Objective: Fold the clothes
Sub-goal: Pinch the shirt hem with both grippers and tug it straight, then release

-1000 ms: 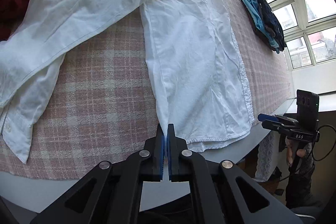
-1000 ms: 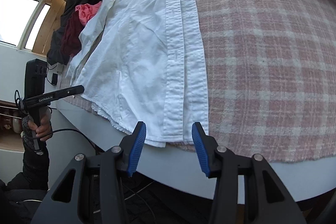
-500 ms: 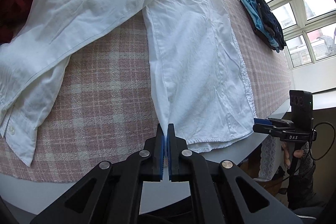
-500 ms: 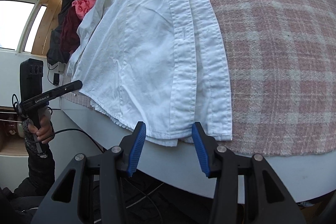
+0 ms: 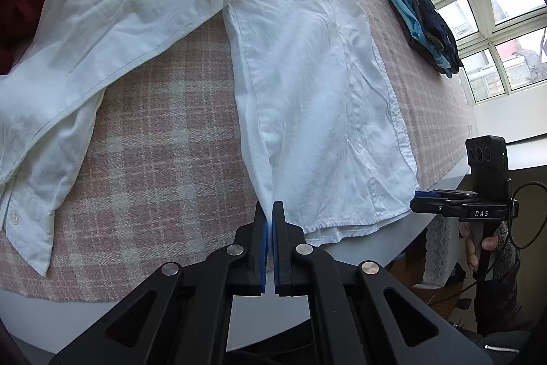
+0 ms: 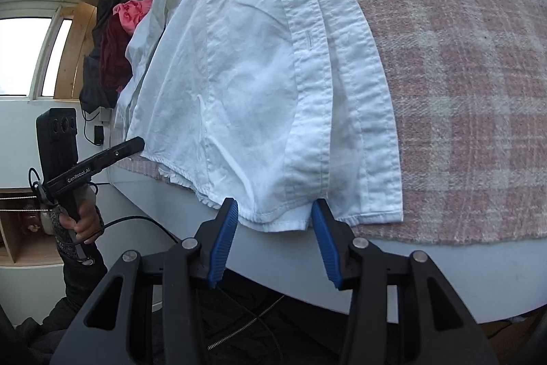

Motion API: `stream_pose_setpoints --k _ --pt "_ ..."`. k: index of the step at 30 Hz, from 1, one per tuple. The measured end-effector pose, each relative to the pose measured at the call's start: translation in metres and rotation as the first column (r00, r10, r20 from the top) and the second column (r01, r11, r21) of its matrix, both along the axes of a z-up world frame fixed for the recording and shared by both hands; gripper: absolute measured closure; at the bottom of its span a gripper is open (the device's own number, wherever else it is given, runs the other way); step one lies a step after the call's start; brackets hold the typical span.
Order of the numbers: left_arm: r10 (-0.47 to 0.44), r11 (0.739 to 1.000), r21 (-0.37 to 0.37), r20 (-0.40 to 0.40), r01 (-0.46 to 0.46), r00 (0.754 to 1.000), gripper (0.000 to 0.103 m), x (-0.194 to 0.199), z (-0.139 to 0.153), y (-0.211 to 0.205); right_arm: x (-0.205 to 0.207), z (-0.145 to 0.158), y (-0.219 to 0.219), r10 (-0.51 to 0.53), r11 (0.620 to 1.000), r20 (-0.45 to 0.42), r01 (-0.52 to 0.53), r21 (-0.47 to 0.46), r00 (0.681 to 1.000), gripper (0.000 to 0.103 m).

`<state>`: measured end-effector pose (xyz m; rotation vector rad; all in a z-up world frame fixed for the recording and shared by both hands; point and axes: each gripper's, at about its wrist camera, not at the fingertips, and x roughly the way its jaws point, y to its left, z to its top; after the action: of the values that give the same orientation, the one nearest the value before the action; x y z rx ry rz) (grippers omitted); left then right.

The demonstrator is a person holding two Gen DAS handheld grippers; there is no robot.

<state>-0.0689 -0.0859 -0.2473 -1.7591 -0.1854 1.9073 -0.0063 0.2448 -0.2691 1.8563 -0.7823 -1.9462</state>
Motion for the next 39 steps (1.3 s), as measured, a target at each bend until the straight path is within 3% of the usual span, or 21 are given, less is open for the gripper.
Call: stream_pose_setpoints --k 1,2,3,6,9,14,18,21,24,28,30,32,36,39 --pt "-0.001 1.0 -0.001 -0.002 0.001 1.0 0.101 0.0 0.0 0.0 0.0 -0.001 0.002 -0.011 1.0 -0.003 0.011 -0.008 1.0 0.063" --pt "-0.002 1.0 -0.003 -0.004 0.002 1.0 0.101 0.0 0.0 0.0 0.0 -0.003 0.002 -0.009 1.0 0.0 0.009 -0.021 1.0 0.084" --pt "-0.003 1.0 -0.004 -0.006 0.003 1.0 0.101 0.0 0.001 0.0 0.001 -0.005 0.001 -0.003 0.999 0.01 0.004 -0.045 1.0 0.097" --pt "-0.001 1.0 -0.001 -0.01 0.001 1.0 0.101 -0.001 0.004 -0.001 0.001 -0.008 -0.006 0.017 0.995 0.027 -0.015 -0.095 0.999 0.097" --pt "0.007 1.0 0.011 -0.024 -0.007 1.0 0.101 -0.002 0.014 -0.002 -0.005 0.016 -0.004 0.029 0.991 -0.016 -0.03 -0.128 0.999 0.097" --pt "0.011 0.999 0.051 -0.07 -0.008 0.997 0.101 0.004 0.043 0.003 -0.029 0.081 0.014 0.062 0.996 -0.153 -0.071 -0.058 0.986 0.097" --pt "-0.033 0.998 0.041 -0.094 0.037 0.995 0.101 0.018 0.048 0.019 -0.038 0.108 0.03 0.086 0.996 -0.193 -0.083 0.024 0.978 0.097" --pt "-0.065 0.998 -0.013 -0.097 0.064 0.993 0.101 0.025 0.037 0.033 -0.033 0.098 0.041 0.087 0.995 -0.171 -0.078 0.058 0.981 0.097" --pt "-0.065 0.997 -0.041 -0.067 0.062 0.996 0.101 0.023 0.023 0.038 -0.026 0.065 0.044 0.066 0.997 -0.116 -0.061 0.049 0.991 0.097" --pt "-0.071 0.997 -0.029 -0.081 0.069 0.994 0.099 0.017 0.026 0.034 -0.025 0.036 0.046 -0.009 0.998 -0.065 0.004 -0.068 0.998 0.097" --pt "-0.06 0.998 -0.022 -0.095 0.058 0.994 0.085 0.017 0.029 0.027 -0.028 0.042 0.045 -0.026 0.992 -0.078 0.016 -0.124 0.997 0.097" --pt "-0.067 0.997 -0.047 -0.107 0.062 0.992 0.08 0.021 0.026 0.02 -0.033 0.054 0.042 -0.019 0.991 -0.105 0.005 -0.137 0.994 0.097" --pt "-0.048 0.997 -0.064 -0.084 0.042 0.995 0.079 0.035 0.011 0.008 -0.037 0.07 0.038 0.005 0.996 -0.132 -0.017 -0.092 0.991 0.097" --pt "-0.021 0.997 -0.073 -0.088 0.015 0.996 0.079 0.041 0.007 0.001 -0.03 0.063 0.04 0.01 0.998 -0.105 -0.016 -0.06 0.994 0.097"
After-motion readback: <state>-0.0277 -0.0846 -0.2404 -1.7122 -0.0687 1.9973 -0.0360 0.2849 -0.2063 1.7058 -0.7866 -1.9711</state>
